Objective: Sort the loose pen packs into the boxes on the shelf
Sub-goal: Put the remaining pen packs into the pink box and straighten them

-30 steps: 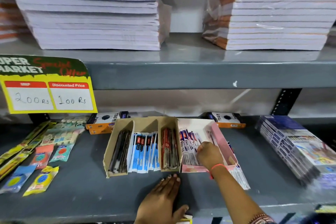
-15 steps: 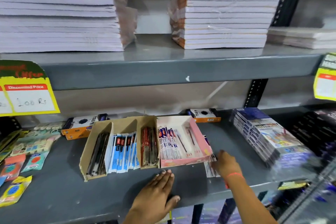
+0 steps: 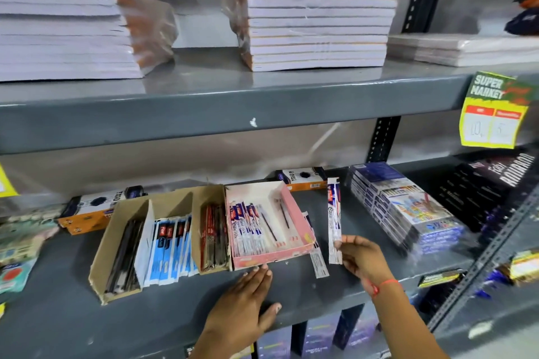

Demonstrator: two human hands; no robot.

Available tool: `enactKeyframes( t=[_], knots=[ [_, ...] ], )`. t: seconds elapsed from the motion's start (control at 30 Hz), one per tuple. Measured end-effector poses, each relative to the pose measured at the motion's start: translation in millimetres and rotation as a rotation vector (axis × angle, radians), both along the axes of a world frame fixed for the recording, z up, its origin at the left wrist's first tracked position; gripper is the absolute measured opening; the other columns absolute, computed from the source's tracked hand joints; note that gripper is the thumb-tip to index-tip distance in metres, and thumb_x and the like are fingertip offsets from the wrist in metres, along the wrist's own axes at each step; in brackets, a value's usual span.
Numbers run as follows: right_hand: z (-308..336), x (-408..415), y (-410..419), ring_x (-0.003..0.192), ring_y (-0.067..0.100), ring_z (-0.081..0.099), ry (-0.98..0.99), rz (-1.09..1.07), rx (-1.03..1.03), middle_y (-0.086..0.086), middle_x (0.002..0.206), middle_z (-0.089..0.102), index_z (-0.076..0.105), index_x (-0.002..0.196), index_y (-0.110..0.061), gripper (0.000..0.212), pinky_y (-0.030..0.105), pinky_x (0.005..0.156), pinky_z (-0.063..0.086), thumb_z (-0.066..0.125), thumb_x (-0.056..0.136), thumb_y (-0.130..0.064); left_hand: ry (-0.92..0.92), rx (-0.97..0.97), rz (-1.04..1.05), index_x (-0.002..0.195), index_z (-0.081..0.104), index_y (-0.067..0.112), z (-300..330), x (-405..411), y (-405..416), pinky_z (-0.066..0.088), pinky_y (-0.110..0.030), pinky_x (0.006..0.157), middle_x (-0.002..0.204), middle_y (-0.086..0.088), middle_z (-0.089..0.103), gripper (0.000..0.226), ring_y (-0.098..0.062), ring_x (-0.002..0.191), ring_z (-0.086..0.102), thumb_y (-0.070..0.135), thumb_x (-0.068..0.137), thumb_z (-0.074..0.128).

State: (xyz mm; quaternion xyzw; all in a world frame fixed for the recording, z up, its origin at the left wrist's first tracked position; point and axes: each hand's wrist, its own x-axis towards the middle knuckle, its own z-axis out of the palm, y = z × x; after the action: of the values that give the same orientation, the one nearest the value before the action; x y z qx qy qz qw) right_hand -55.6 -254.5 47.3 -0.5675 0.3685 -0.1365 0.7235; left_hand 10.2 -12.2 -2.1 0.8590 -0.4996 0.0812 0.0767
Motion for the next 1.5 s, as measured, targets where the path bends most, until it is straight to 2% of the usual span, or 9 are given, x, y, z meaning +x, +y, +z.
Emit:
enactKeyframes(
  t=[0.3, 0.6, 0.87, 0.97, 1.07, 1.13, 1.3, 1.43, 1.5],
  knots=[
    [1.4, -9.3, 7.0, 0.05, 0.002, 0.058, -0.184, 0.087, 0.034, -0.008, 0.053, 0.07, 0.065, 0.066, -0.016, 0.025, 0.017, 0.054, 0.041, 0.064, 0.079, 0.005, -0.085, -0.026, 0.017, 0.1, 0.075, 0.027, 3.1, -1.2, 0.3, 0.041, -0.015, 0.088, 0.109, 0.013, 0.07, 0.059, -0.001, 0.099, 0.065, 0.068, 0.06, 0.066],
    [7.8, 3.0, 15.0, 0.052, 0.005, 0.064, -0.189, 0.22, 0.027, -0.003, 0.061, 0.074, 0.066, 0.071, -0.012, 0.019, 0.014, 0.048, 0.051, 0.061, 0.082, 0.003, -0.035, -0.009, 0.046, 0.103, 0.074, 0.028, 3.7, -1.6, 5.3, 0.049, -0.015, 0.08, 0.11, 0.013, 0.069, 0.058, -0.002, 0.1, 0.065, 0.068, 0.061, 0.068],
    [33.2, 66.7, 53.5, 0.044, 0.009, 0.049, -0.026, 0.326, -0.277, 0.003, 0.061, 0.062, 0.061, 0.076, -0.01, 0.023, 0.015, 0.039, 0.043, 0.06, 0.079, 0.013, -0.031, -0.066, 0.132, 0.1, 0.075, 0.027, -1.3, 7.3, 34.1, 0.05, -0.017, 0.08, 0.109, 0.012, 0.07, 0.054, -0.002, 0.097, 0.066, 0.06, 0.058, 0.076],
    [32.4, 91.7, 69.7, 0.059, 0.019, 0.055, 0.121, 0.348, -0.504, 0.013, 0.085, 0.059, 0.058, 0.084, -0.01, 0.023, 0.024, 0.051, 0.049, 0.06, 0.077, 0.012, 0.022, -0.075, 0.131, 0.105, 0.073, 0.023, 0.0, 5.8, 38.6, 0.049, -0.019, 0.084, 0.113, 0.009, 0.069, 0.05, -0.004, 0.101, 0.064, 0.055, 0.067, 0.071],
    [29.0, 110.0, 83.3, 0.089, 0.028, 0.067, 0.283, 0.446, -0.77, 0.012, 0.096, 0.066, 0.065, 0.09, -0.012, 0.02, 0.035, 0.083, 0.057, 0.059, 0.08, 0.004, 0.018, -0.111, 0.13, 0.129, 0.057, 0.017, -2.6, 9.1, 39.4, 0.03, -0.02, 0.104, 0.138, 0.006, 0.048, 0.056, -0.007, 0.124, 0.047, 0.05, 0.084, 0.053],
    [25.4, 115.1, 89.0, 0.105, 0.029, 0.064, 0.356, 0.498, -0.87, 0.015, 0.111, 0.069, 0.067, 0.104, -0.005, 0.024, 0.033, 0.094, 0.052, 0.055, 0.084, 0.002, 0.02, -0.134, 0.165, 0.118, 0.066, 0.017, -3.1, 10.0, 39.4, 0.039, -0.019, 0.097, 0.127, 0.003, 0.06, 0.054, -0.008, 0.114, 0.058, 0.051, 0.076, 0.064],
    [17.9, 115.8, 95.7, 0.105, 0.031, 0.065, 0.395, 0.515, -0.926, 0.019, 0.112, 0.069, 0.066, 0.105, 0.001, 0.026, 0.037, 0.094, 0.052, 0.051, 0.085, 0.002, 0.037, -0.111, 0.111, 0.097, 0.076, 0.025, 0.2, 6.3, 35.9, 0.048, -0.015, 0.081, 0.103, 0.01, 0.073, 0.053, -0.002, 0.093, 0.067, 0.057, 0.055, 0.078],
    [23.6, 110.7, 82.7, 0.102, 0.03, 0.064, 0.306, 0.318, -0.845, 0.014, 0.118, 0.067, 0.069, 0.105, -0.008, 0.032, 0.024, 0.088, 0.049, 0.049, 0.083, 0.006, 0.027, -0.144, 0.127, 0.103, 0.074, 0.023, 0.3, 4.2, 37.1, 0.048, -0.017, 0.085, 0.11, 0.008, 0.071, 0.051, -0.004, 0.098, 0.066, 0.056, 0.063, 0.073],
    [31.0, 103.2, 69.8, 0.103, 0.034, 0.063, 0.269, 0.154, -0.822, 0.017, 0.116, 0.068, 0.069, 0.105, -0.008, 0.036, 0.025, 0.082, 0.046, 0.045, 0.082, 0.007, 0.06, -0.134, 0.146, 0.123, 0.063, 0.02, 2.0, 4.2, 37.1, 0.036, -0.02, 0.102, 0.134, 0.004, 0.055, 0.056, -0.008, 0.12, 0.053, 0.053, 0.079, 0.058]
  ],
)
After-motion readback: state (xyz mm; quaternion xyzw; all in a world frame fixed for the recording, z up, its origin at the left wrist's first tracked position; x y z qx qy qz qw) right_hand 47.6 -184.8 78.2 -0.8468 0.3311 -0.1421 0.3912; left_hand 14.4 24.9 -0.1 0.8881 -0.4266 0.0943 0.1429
